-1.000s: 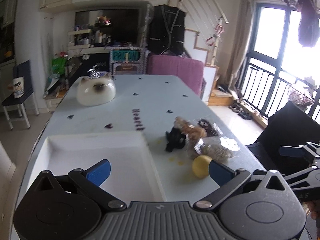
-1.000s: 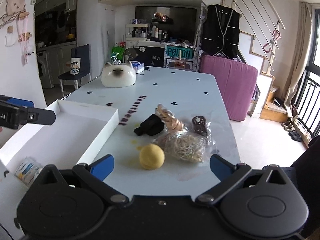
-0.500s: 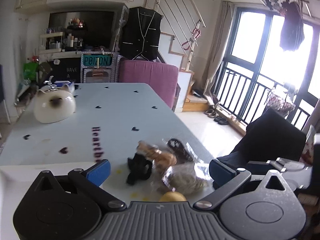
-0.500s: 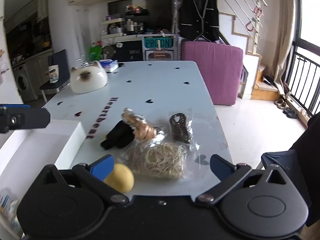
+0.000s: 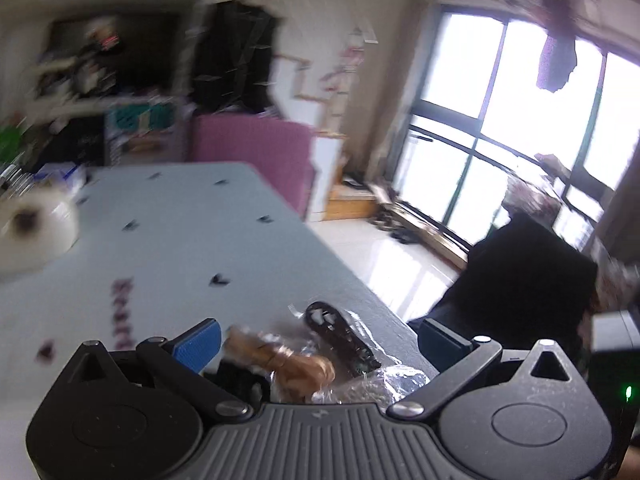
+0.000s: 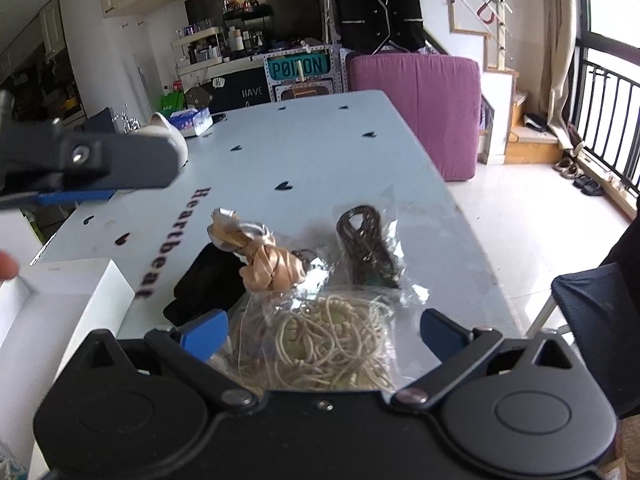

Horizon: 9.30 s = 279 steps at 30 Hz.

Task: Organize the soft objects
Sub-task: 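Grasp the tan knotted bag with left tool while right tool grasps the clear cord bag, then carry the tan bag with left tool while right tool drops the cord bag into the tray, then lower the tan knotted bag into the tray with left tool while right tool presses the cord bag, then move left tool to the black fabric item while right tool moves to the yellow ball, then grasp the black fabric item with left tool while right tool grasps the yellow ball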

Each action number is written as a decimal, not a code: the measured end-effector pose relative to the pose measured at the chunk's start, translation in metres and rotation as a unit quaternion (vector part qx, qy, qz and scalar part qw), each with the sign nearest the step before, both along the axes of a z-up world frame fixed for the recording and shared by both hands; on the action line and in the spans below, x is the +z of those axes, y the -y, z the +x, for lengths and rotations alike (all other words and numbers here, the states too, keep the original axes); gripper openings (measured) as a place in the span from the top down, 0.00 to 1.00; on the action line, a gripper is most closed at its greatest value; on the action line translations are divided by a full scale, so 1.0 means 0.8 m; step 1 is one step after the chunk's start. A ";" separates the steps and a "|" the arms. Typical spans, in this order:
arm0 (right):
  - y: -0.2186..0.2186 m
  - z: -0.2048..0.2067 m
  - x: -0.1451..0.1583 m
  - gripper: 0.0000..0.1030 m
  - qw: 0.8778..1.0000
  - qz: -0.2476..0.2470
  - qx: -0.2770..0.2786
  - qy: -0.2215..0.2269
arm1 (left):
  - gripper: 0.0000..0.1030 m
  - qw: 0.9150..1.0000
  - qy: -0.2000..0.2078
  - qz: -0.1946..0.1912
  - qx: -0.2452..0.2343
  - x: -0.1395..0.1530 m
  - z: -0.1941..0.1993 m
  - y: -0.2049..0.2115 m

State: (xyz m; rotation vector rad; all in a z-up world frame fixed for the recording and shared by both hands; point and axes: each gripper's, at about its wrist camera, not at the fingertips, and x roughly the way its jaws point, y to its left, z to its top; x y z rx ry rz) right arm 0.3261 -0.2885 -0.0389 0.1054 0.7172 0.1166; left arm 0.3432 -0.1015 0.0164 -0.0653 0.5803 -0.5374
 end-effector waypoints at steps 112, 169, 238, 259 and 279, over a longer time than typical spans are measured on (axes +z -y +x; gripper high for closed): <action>-0.242 -0.159 0.040 0.32 0.989 0.082 0.122 -0.022 | 0.77 0.984 -0.065 0.164 0.022 -0.035 -0.259 -0.313; -0.286 -0.160 0.022 0.57 0.981 0.023 0.173 -0.085 | 0.77 0.978 -0.095 0.179 0.053 -0.034 -0.285 -0.335; -0.160 -0.265 0.105 0.00 0.989 -0.002 0.119 0.084 | 0.00 0.979 -0.039 0.072 0.186 0.033 -0.321 -0.266; -0.063 -0.230 0.096 0.00 0.995 -0.021 0.043 0.082 | 0.00 0.988 -0.022 0.050 0.145 0.041 -0.254 -0.156; -0.032 -0.149 0.018 0.00 0.998 -0.009 0.047 0.043 | 0.24 0.998 0.009 0.054 0.024 0.019 -0.112 -0.050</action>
